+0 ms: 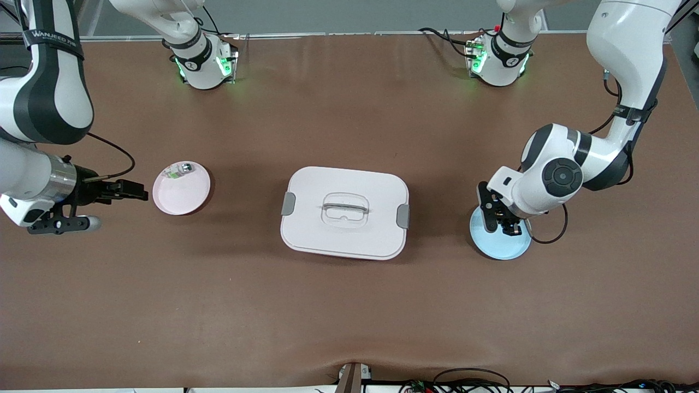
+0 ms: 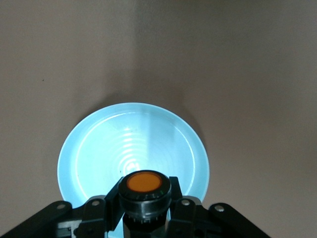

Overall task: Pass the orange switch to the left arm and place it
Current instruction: 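Lower the switch into the blue dish and open the left gripper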

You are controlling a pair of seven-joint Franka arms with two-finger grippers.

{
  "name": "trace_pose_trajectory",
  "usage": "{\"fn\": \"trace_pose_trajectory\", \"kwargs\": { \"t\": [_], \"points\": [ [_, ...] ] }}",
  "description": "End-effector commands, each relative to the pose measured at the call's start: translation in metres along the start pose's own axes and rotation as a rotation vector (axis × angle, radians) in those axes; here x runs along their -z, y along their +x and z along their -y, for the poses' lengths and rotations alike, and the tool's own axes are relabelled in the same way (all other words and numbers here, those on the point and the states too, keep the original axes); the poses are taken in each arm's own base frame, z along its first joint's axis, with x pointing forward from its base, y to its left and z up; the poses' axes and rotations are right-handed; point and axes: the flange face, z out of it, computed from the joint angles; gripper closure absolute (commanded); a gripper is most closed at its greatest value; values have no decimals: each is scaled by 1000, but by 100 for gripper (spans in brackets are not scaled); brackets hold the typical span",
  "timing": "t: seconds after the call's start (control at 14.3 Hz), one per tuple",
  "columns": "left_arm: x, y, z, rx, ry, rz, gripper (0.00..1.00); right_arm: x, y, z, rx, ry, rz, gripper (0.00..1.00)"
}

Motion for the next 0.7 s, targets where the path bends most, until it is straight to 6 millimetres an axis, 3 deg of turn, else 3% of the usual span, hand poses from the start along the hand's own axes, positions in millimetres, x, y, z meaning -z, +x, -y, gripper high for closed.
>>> {"fn": "trace_pose_trajectory", "kwargs": {
  "t": [0.0, 0.42, 0.63],
  "points": [
    [-11, -3, -11, -63, 71, 1, 100, 15, -26, -3, 23, -40, -56, 0],
    [-53, -2, -6, -142, 117, -20, 100, 38, -56, -1, 31, -55, -89, 0],
    [-70, -29, 3, -138, 111, -28, 100, 56, -77, 1, 29, -58, -104, 0]
  ]
}}
